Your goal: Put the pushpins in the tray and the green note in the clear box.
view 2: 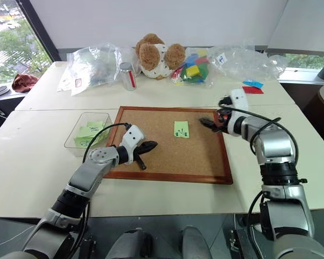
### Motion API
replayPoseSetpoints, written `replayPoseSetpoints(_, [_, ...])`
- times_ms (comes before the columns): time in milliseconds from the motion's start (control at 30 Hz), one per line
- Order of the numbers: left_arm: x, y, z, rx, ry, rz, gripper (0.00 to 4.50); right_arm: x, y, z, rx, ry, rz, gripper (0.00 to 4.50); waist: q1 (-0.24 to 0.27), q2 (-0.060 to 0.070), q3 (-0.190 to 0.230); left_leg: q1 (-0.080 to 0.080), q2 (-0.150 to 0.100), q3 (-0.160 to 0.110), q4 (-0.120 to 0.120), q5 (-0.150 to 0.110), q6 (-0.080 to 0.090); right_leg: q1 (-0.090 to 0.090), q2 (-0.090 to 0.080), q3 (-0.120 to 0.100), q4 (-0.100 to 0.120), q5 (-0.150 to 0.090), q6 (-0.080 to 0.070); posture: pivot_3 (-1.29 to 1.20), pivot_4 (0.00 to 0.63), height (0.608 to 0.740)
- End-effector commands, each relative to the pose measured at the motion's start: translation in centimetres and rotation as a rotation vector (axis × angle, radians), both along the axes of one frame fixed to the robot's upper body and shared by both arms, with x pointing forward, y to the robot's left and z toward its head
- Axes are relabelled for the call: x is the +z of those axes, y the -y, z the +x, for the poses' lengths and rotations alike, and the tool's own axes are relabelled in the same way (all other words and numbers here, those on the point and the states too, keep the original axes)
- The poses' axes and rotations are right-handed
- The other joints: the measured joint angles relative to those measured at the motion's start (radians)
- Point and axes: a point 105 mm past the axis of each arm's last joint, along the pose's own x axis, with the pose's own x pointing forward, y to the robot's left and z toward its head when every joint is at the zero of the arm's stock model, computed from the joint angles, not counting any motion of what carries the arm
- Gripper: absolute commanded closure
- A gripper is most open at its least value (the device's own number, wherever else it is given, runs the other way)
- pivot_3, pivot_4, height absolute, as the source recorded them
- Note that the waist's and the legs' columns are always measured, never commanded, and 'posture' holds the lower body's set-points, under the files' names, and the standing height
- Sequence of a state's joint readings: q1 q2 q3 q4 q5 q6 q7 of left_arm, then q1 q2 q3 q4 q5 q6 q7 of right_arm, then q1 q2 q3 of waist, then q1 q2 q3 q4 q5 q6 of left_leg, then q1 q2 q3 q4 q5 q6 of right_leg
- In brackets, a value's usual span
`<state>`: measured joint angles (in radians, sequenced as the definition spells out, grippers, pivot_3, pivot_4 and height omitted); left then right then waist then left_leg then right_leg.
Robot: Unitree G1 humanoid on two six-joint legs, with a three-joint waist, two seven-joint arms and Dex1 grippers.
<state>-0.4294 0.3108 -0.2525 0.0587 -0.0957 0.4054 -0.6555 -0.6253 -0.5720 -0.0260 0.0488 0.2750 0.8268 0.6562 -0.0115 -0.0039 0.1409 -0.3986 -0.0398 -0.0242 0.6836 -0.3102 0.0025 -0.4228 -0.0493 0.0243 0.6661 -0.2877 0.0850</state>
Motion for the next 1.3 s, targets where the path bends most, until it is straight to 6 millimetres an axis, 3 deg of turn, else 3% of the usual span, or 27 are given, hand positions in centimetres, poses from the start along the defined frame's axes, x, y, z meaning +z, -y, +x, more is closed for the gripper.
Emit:
replayPoseSetpoints(33, [-2.1, -0.6, -0.5, 0.011, -0.075, 0.048, 4.50, 0.2, -2.2, -0.9, 0.067, 0.029, -0.020, 1.75, 0.000, 0.000, 0.000, 0.000, 0.000, 0.000, 0.000, 0.000, 0.000, 0.000, 0.000, 0.000, 0.000, 0.000, 0.000, 0.00, 0.150, 0.740])
replayPoseSetpoints(300, [-2.1, -0.5, -0.4, 0.012, -0.072, 0.047, 4.50, -1.9, -4.2, -1.1, 0.114, 0.006, -0.037, 1.75, 0.000, 0.000, 0.000, 0.000, 0.000, 0.000, 0.000, 0.000, 0.000, 0.000, 0.000, 0.000, 0.000, 0.000, 0.000, 0.00, 0.150, 0.740])
replayPoseSetpoints(400, [-2.1, -0.6, -0.4, 0.013, -0.072, 0.048, 4.50, -2.6, -4.4, -0.9, 0.114, -0.003, -0.046, 2.67, 0.000, 0.000, 0.000, 0.000, 0.000, 0.000, 0.000, 0.000, 0.000, 0.000, 0.000, 0.000, 0.000, 0.000, 0.000, 0.00, 0.150, 0.740])
replayPoseSetpoints(500, [-2.2, -0.6, -0.5, 0.014, -0.071, 0.048, 4.50, -2.8, -4.4, -0.7, 0.112, -0.003, -0.046, 4.15, 0.000, 0.000, 0.000, 0.000, 0.000, 0.000, 0.000, 0.000, 0.000, 0.000, 0.000, 0.000, 0.000, 0.000, 0.000, 0.00, 0.150, 0.740])
replayPoseSetpoints(533, [-2.2, -0.6, -0.5, 0.015, -0.071, 0.048, 4.50, -2.9, -4.4, -0.6, 0.111, -0.003, -0.047, 4.44, 0.000, 0.000, 0.000, 0.000, 0.000, 0.000, 0.000, 0.000, 0.000, 0.000, 0.000, 0.000, 0.000, 0.000, 0.000, 0.00, 0.150, 0.740])
replayPoseSetpoints(867, [-2.3, -0.7, -0.6, 0.019, -0.075, 0.048, 4.50, -2.8, -4.7, -0.5, 0.124, -0.011, -0.025, 4.44, 0.000, 0.000, 0.000, 0.001, 0.000, 0.000, 0.000, 0.000, 0.000, 0.000, 0.000, 0.000, 0.000, 0.000, 0.000, 0.00, 0.150, 0.740])
replayPoseSetpoints(967, [-2.4, -0.6, -0.7, 0.015, -0.077, 0.048, 4.50, -2.3, -4.7, -0.4, 0.118, 0.006, -0.033, 3.51, -0.001, 0.000, 0.000, 0.001, 0.000, 0.000, 0.000, 0.000, 0.000, 0.000, 0.000, 0.000, 0.000, 0.000, 0.000, 0.00, 0.150, 0.740])
replayPoseSetpoints(1133, [-2.3, -0.5, -0.6, 0.012, -0.075, 0.047, 4.50, -2.3, -4.7, -0.3, 0.115, 0.003, -0.039, 1.20, -0.001, 0.000, 0.000, 0.001, 0.000, 0.000, 0.000, 0.000, 0.000, 0.000, 0.000, 0.000, 0.000, 0.000, 0.000, 0.00, 0.150, 0.740])
replayPoseSetpoints(1300, [-2.3, -0.4, -0.6, 0.009, -0.074, 0.047, 4.50, -2.8, -4.4, -0.2, 0.103, -0.012, -0.032, 1.20, 0.000, 0.000, 0.000, 0.001, 0.000, 0.000, 0.000, 0.000, 0.000, 0.000, 0.000, 0.000, 0.000, 0.000, 0.000, 0.00, 0.150, 0.740])
